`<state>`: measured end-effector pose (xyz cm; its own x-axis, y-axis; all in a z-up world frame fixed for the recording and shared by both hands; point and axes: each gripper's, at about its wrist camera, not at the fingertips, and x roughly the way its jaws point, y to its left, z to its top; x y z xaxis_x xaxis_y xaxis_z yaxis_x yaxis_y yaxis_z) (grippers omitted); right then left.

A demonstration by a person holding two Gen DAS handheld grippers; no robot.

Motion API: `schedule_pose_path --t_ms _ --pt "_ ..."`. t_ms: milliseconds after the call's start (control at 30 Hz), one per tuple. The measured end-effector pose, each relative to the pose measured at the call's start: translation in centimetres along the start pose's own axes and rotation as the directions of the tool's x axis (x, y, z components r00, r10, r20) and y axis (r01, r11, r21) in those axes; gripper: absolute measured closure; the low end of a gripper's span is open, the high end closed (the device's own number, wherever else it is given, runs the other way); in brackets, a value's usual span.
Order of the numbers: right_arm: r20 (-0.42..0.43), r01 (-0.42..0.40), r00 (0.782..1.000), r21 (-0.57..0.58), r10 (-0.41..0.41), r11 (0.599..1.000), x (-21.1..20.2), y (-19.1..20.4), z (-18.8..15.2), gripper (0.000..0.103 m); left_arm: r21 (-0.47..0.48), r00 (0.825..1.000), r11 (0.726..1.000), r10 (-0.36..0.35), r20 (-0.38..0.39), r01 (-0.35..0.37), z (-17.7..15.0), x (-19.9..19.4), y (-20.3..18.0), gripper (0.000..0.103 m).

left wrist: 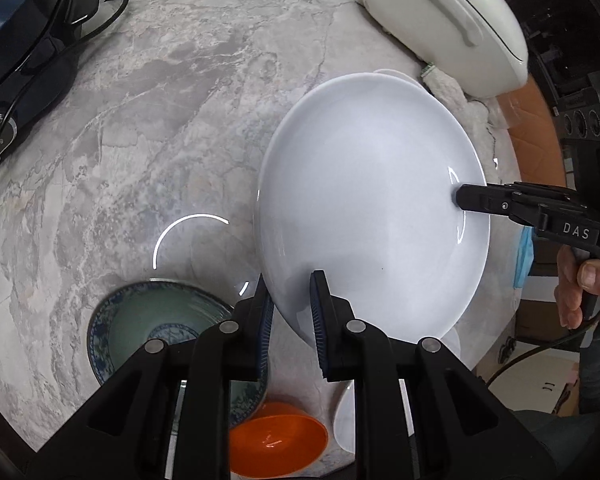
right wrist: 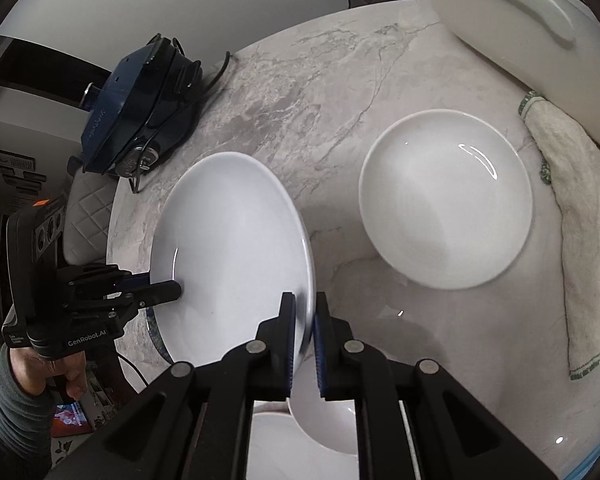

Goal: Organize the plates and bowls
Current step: 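Lift the second plate with both grippers and carry it toward the first plate, then lower the second plate onto the first plate and open both grippers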

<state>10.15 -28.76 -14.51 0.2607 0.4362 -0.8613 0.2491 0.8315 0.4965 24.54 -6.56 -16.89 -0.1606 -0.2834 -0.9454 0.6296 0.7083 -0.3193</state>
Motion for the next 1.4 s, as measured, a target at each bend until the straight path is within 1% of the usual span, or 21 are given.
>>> schedule_pose_path --t_ms 67,167,267,333,433,533,633,700,800,867,967,1167,1233,1300,1400 --pt "0.011 -0.001 1.0 -0.008 0.001 1.0 -1.2 0.2 -1.4 0.092 0.011 1.0 1.0 -0.006 0.011 0.006 -1.6 -0.6 -1.2 0.087" --pt "0.027 0.0 1.0 -0.016 0.001 1.0 -2.6 0.5 -3.7 0.092 0.019 1.0 1.0 -0.016 0.026 0.015 -4.7 -1.3 -3.6 0.087" --pt "0.034 0.009 0.999 -0.021 -0.009 1.0 -3.7 0.5 -7.0 0.092 0.041 0.999 0.999 -0.015 0.032 0.014 -8.5 -1.4 -5.7 0.087" --pt "0.032 0.018 0.999 -0.022 -0.017 1.0 -4.2 0.3 -9.7 0.092 0.057 0.999 0.998 -0.019 0.028 0.017 -11.2 -0.8 -7.3 0.087" --pt "0.024 0.03 0.999 -0.022 -0.029 0.999 -4.8 -0.1 -14.0 0.092 0.073 0.999 0.997 -0.031 -0.006 0.032 -15.8 0.9 -9.4 0.086" --pt "0.006 0.046 0.999 -0.006 -0.046 0.999 -4.2 -0.9 -18.0 0.092 0.058 0.997 0.997 -0.056 -0.052 0.059 -20.0 3.1 -10.7 0.086" --pt "-0.031 0.041 0.999 0.034 -0.04 0.999 -2.7 -2.1 -20.9 0.092 0.024 0.992 0.997 -0.072 -0.101 0.074 -23.0 5.9 -11.0 0.086" --pt "-0.052 0.062 0.997 0.05 -0.06 0.997 -1.5 -2.7 -22.3 0.092 0.009 0.989 0.997 -0.077 -0.125 0.079 -24.5 7.4 -11.3 0.086" --pt "-0.065 0.081 0.995 0.051 -0.077 0.995 -0.2 -3.6 -23.6 0.092 0.007 0.988 0.997 -0.077 -0.132 0.079 -25.8 8.5 -11.8 0.086" --pt "-0.075 0.092 0.993 0.05 -0.089 0.994 0.5 -4.0 -24.1 0.092 0.03 0.992 0.998 -0.051 -0.117 0.055 -26.0 8.7 -12.3 0.086" --pt "-0.069 0.092 0.994 0.035 -0.09 0.995 1.2 -4.2 -24.0 0.092 0.024 0.992 0.999 -0.039 -0.123 0.042 -26.0 9.7 -12.0 0.086" --pt "-0.073 0.127 0.989 -0.004 -0.127 0.992 2.4 -4.0 -24.1 0.092 0.026 0.989 0.999 -0.014 -0.144 0.018 -26.8 11.6 -12.5 0.085" --pt "-0.075 0.143 0.987 -0.024 -0.145 0.989 2.6 -4.0 -24.4 0.092 0.035 0.99 0.999 -0.009 -0.142 0.015 -26.1 12.0 -12.4 0.085" --pt "-0.076 0.174 0.981 -0.044 -0.177 0.984 3.0 -3.9 -24.6 0.09 0.041 0.991 0.999 -0.002 -0.132 0.007 -26.1 12.2 -13.0 0.085" --pt "-0.062 0.182 0.981 -0.045 -0.185 0.982 3.1 -3.9 -24.8 0.09 0.043 0.992 0.999 -0.006 -0.125 0.011 -25.9 12.4 -12.9 0.084"
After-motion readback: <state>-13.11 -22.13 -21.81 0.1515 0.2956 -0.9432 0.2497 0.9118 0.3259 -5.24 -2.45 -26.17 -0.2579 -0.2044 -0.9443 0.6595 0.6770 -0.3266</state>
